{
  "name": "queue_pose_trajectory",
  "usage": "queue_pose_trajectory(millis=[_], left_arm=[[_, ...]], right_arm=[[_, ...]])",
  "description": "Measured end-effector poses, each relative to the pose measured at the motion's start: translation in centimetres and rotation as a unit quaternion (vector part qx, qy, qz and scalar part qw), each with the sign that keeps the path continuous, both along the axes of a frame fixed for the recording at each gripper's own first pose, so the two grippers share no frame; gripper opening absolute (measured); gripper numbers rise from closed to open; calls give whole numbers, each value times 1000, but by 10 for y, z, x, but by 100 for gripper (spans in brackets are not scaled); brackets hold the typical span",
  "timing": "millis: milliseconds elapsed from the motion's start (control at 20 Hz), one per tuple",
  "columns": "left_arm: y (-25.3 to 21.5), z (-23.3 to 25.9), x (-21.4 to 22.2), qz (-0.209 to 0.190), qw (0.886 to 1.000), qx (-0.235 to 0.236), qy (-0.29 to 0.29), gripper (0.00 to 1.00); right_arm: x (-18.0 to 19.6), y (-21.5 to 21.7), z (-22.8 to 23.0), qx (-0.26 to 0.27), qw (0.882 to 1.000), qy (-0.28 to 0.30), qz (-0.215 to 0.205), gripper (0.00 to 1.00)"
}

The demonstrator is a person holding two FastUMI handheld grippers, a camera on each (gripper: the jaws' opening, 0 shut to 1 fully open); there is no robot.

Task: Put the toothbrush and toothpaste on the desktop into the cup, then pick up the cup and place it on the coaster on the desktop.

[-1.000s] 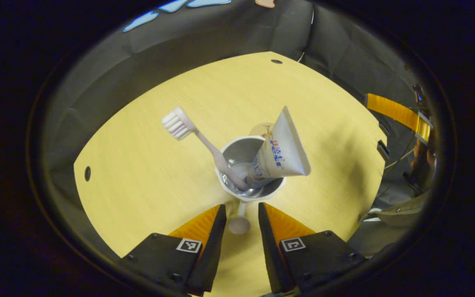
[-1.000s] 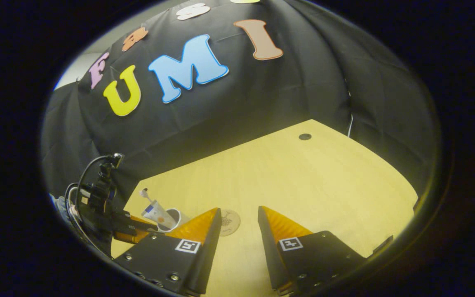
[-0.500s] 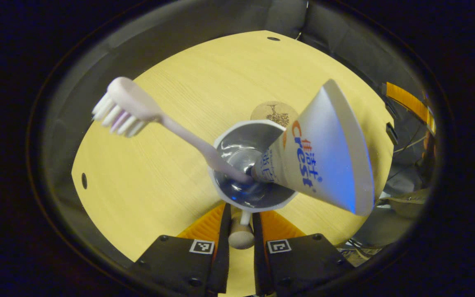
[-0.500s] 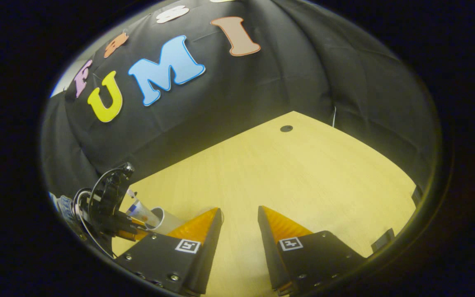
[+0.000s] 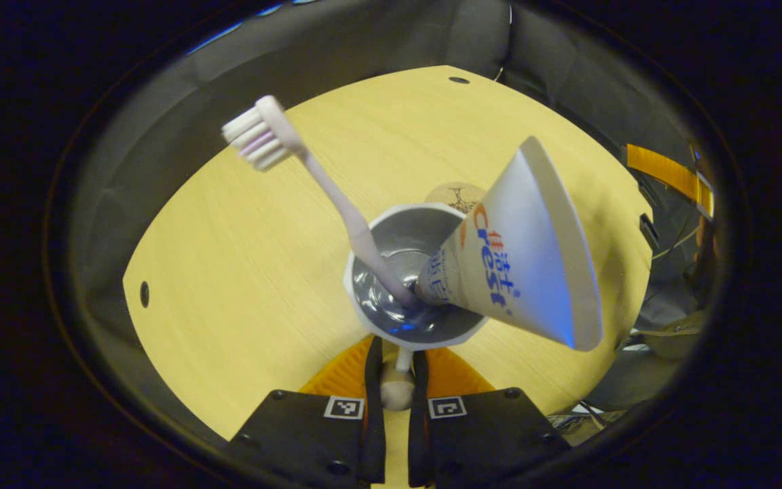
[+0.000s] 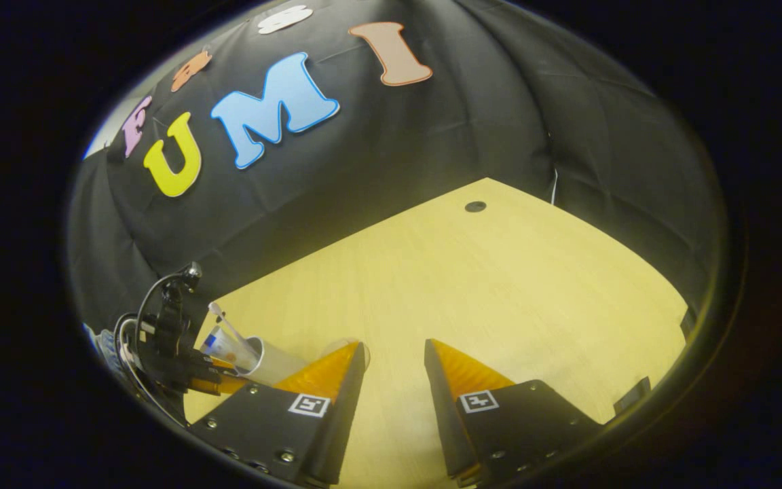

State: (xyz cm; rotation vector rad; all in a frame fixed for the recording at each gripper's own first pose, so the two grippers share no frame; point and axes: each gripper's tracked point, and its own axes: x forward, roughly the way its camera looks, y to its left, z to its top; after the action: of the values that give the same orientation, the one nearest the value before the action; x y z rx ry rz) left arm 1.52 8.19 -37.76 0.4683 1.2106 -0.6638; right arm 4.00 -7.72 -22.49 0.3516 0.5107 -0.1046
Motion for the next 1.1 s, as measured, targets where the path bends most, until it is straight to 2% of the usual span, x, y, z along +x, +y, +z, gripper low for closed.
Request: queue_pose_trajectory(millis=[450, 850, 900, 950, 1000, 1050, 1100], left_arm=[[-34, 5, 14, -28, 999, -6, -16, 19], [-65, -1, 30, -69, 997, 0, -17, 19], [-66, -3, 30, -72, 997, 3, -15, 24], [-66, -5, 30, -74, 997, 7, -11, 24], [-67, -7, 30, -74, 997, 9, -8, 20], [-68, -8, 29, -74, 997, 12, -5, 24], [-67, -9, 30, -73, 997, 15, -2, 20]], right_arm=[[-9, -2, -2, -1, 1000, 4, 6, 55], [-19, -27, -2, 11, 1000, 5, -21, 55], [-19, -31, -2, 13, 1000, 5, -25, 55], [-20, -35, -2, 15, 999, 5, -28, 55], [-21, -39, -2, 17, 999, 5, -31, 55], [-21, -41, -3, 18, 999, 6, -33, 55], [-21, -45, -2, 19, 999, 6, -36, 51]])
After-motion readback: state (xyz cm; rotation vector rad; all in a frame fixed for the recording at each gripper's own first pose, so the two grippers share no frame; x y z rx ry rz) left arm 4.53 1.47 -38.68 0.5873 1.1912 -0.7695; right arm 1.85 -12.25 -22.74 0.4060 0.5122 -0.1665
